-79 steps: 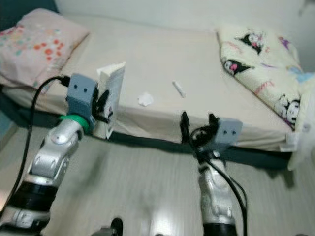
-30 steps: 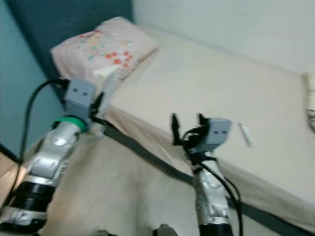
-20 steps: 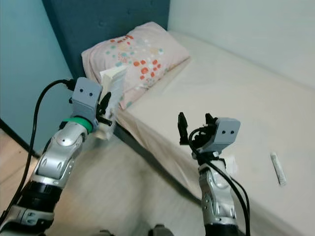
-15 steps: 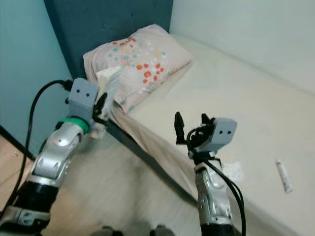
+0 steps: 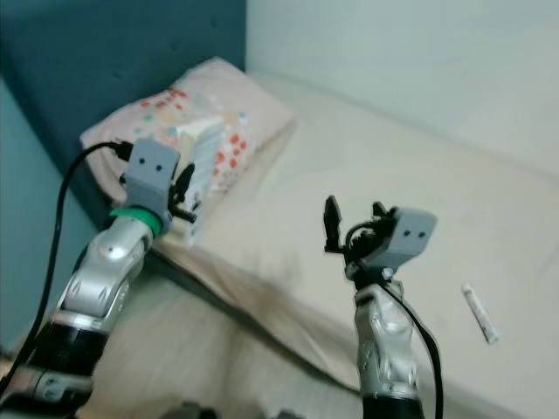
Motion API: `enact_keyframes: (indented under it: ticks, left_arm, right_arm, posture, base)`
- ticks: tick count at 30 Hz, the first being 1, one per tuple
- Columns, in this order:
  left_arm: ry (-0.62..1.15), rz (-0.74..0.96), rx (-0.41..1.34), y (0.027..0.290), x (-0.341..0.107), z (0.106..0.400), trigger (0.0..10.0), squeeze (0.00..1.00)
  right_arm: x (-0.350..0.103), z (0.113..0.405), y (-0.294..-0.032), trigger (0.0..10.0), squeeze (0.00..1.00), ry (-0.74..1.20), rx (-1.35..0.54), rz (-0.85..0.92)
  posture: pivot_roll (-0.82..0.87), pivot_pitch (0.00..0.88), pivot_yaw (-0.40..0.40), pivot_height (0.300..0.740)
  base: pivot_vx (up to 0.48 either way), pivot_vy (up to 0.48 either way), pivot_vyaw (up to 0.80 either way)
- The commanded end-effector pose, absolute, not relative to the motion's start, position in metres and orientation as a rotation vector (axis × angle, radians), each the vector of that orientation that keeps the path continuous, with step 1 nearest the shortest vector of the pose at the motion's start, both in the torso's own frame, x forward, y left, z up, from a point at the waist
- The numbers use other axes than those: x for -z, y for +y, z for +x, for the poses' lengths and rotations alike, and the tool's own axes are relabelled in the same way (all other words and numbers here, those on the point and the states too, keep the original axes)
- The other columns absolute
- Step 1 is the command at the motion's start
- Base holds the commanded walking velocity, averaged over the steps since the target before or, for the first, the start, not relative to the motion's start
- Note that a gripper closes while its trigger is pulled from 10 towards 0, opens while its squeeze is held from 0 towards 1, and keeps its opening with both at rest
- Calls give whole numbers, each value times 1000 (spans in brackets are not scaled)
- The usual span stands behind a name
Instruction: Clean up the room
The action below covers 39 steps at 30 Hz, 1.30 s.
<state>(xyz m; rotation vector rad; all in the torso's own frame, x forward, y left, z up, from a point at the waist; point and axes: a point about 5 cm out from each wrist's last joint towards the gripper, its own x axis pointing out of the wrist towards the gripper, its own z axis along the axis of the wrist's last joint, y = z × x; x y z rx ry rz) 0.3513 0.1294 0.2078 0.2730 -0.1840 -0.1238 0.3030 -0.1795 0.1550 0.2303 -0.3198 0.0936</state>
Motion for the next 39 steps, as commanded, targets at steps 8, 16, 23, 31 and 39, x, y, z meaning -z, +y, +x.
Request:
enact_keyframes:
  ticks: [8,16,23,31,39]
  left_arm:
    - [-216,273,135,125,-212,350,10000,0]
    - [-206,253,153,123,-210,350,10000,0]
    - [-198,253,170,121,-205,346,10000,0]
    - [-258,374,219,112,-180,333,10000,0]
    - [-323,546,276,101,-160,322,10000,0]
  right_arm:
    - [-152,301,-183,10000,0,-310,-80,232]
    - [-146,300,-182,10000,0,-285,-86,239]
    - [-144,300,-182,10000,0,-278,-76,222]
    - [-138,300,-180,10000,0,-260,-79,231]
    - [-134,300,-180,10000,0,-246,-71,253]
  posture:
    - [-45,104,43,706]
    - [-43,101,46,706]
    - [-43,103,46,692]
    - [-46,100,45,647]
    - [-46,100,45,612]
  base:
    - [461,0,0]
    - [263,0,0]
    - [0,0,0]
    - [0,0,0]
    - [0,0,0]
